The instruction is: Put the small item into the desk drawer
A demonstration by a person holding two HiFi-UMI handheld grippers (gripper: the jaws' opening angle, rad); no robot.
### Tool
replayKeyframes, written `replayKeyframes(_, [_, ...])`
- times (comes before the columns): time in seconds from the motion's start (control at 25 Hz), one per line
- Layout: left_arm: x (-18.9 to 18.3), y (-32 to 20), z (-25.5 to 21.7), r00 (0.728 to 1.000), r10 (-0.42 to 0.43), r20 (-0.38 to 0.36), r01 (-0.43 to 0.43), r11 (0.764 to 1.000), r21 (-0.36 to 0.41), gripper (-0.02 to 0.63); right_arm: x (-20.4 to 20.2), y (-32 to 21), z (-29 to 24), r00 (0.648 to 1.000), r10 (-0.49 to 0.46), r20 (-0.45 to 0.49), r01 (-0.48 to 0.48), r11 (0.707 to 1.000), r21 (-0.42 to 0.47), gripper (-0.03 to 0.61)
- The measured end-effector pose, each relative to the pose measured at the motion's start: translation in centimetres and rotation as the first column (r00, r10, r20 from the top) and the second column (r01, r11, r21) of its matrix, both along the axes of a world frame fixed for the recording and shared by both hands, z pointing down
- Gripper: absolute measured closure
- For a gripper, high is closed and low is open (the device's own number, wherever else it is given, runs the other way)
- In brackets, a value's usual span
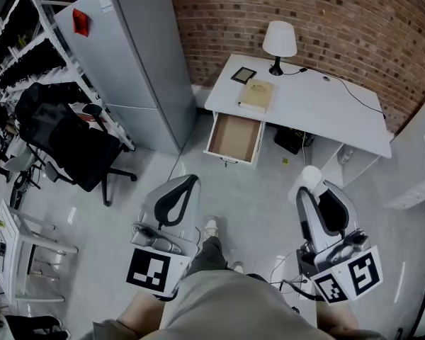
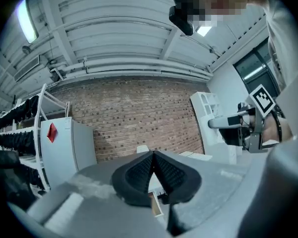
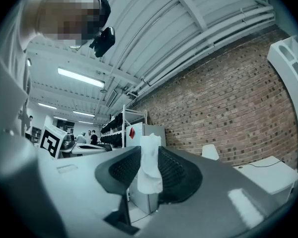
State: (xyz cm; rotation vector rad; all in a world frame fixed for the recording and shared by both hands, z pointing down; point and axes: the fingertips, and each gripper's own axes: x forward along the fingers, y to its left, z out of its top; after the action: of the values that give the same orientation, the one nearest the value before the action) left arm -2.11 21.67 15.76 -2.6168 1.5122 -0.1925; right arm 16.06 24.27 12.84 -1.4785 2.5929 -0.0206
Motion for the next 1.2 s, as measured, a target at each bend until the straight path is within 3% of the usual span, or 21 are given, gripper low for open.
replayKeyframes(0.36, [-0.4,-4.3,1.8,1.0,0.031,0.002,-0.031,1.0,-0.004,0.611,-0.8,-4.3,2.2,1.0,0.013,0.005,-0.013,1.0,-0.028,0.465])
replayKeyframes(0.72, [-2.1,-14.8,4.6,0.998,0.069,0.004,-0.069,0.994,-0.08,0.612,-3.5,-15.1,5.5,0.999,0.035,0.005,-0.034,0.99,-0.138,0.464])
replayKeyframes(0.92, [-3.8,-22.3,7.8,0.995,0.102,0.008,-0.1,0.984,-0.15,0.611,-5.8,-22.9,9.6,0.998,0.054,0.014,-0.048,0.965,-0.257,0.463])
replayKeyframes(1.2, [-5.3,-33.1,13.5,0.971,0.216,0.105,-0.191,0.959,-0.208,0.612,-8.7,-33.8,16.4,0.995,0.1,-0.022,-0.1,0.907,-0.409,0.463])
